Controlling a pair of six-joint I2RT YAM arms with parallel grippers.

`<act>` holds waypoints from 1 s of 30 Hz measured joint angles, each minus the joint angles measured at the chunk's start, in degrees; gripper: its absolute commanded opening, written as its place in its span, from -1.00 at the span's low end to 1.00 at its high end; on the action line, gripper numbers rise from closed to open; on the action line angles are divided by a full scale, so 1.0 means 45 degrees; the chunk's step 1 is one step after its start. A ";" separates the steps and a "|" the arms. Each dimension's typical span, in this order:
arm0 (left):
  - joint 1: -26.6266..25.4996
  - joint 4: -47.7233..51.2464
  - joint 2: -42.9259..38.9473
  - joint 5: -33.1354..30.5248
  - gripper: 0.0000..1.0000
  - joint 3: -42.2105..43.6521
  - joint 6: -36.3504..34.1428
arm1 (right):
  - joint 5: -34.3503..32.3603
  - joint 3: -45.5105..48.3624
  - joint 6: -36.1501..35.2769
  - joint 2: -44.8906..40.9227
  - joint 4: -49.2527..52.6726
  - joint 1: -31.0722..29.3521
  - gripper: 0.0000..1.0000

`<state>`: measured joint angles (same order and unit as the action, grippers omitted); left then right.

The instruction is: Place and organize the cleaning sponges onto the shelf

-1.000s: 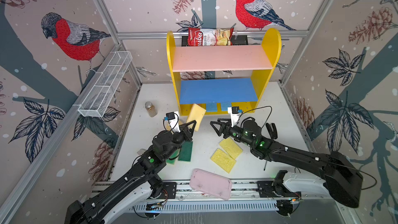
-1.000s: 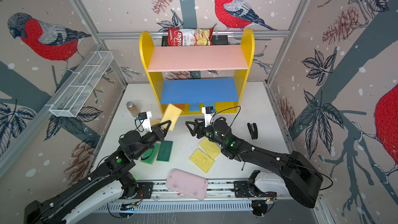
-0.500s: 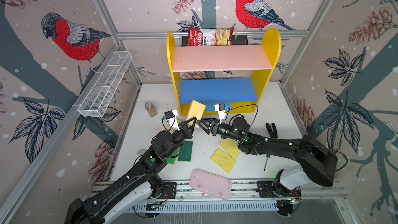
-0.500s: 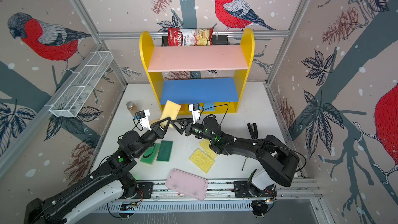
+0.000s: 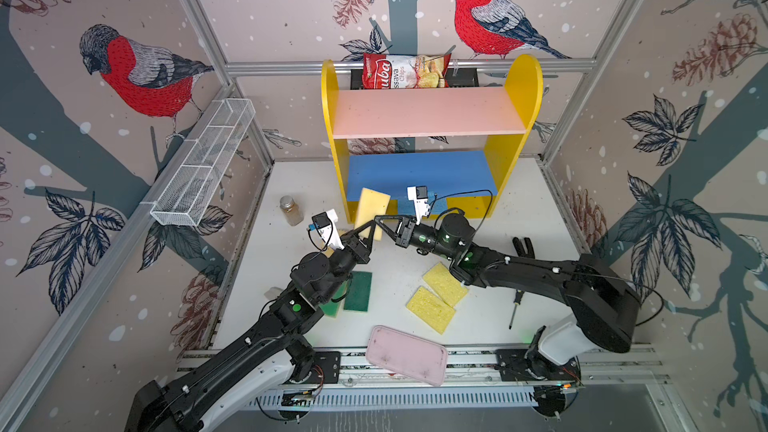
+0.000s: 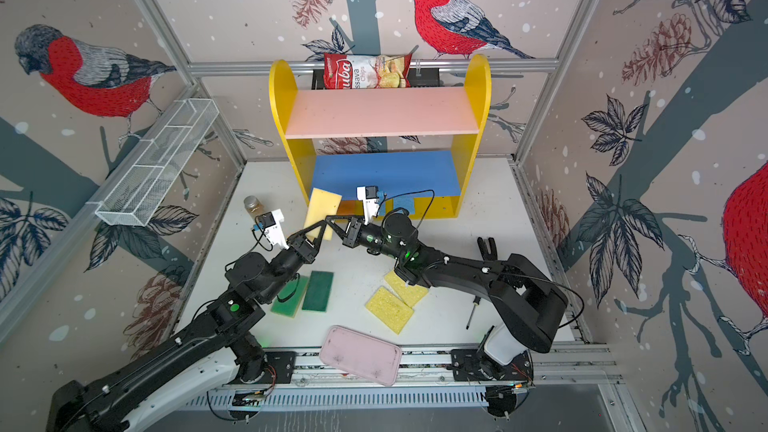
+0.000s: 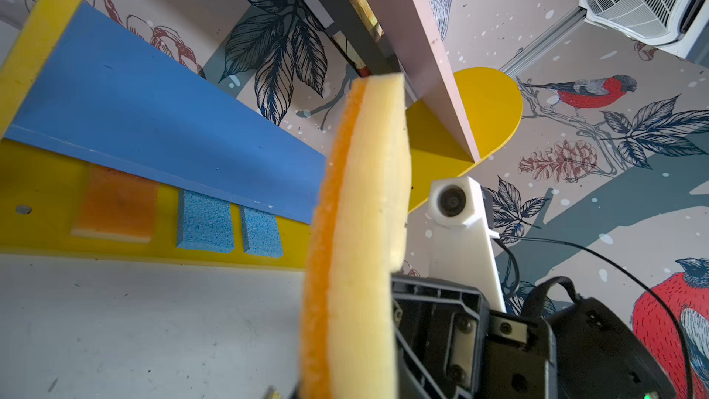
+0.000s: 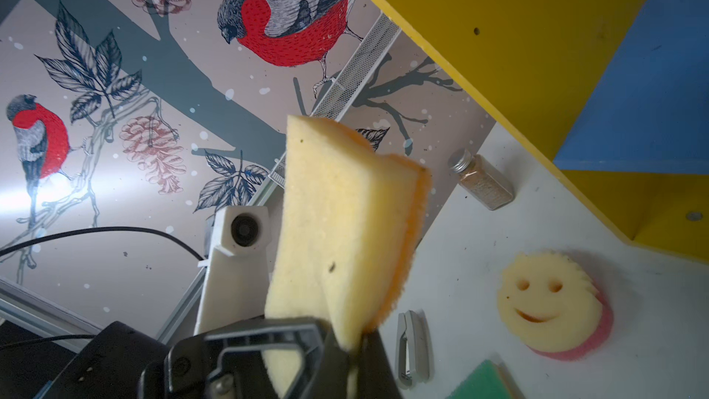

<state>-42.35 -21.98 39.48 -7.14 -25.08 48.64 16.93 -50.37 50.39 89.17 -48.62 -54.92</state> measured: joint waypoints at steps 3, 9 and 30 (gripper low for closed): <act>-0.0029 0.0729 -0.0369 0.0015 0.78 -0.0121 -0.0199 | -0.0024 -0.0291 -0.0379 -0.0063 0.0918 0.0136 -1.00; -0.0029 0.2234 -0.1447 -0.0520 0.96 -0.0340 -0.0520 | -0.0063 -0.0597 -0.0933 -0.0160 0.2647 0.0962 -1.00; -0.0024 0.9564 -0.6217 -0.4624 0.95 -0.1190 -0.0563 | -0.0316 -0.8908 -0.5498 0.5168 1.1307 0.2579 -1.00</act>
<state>-42.46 21.06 11.51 -27.94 -30.44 46.11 15.51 -90.45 25.65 112.42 2.26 -43.31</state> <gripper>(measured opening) 0.978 0.063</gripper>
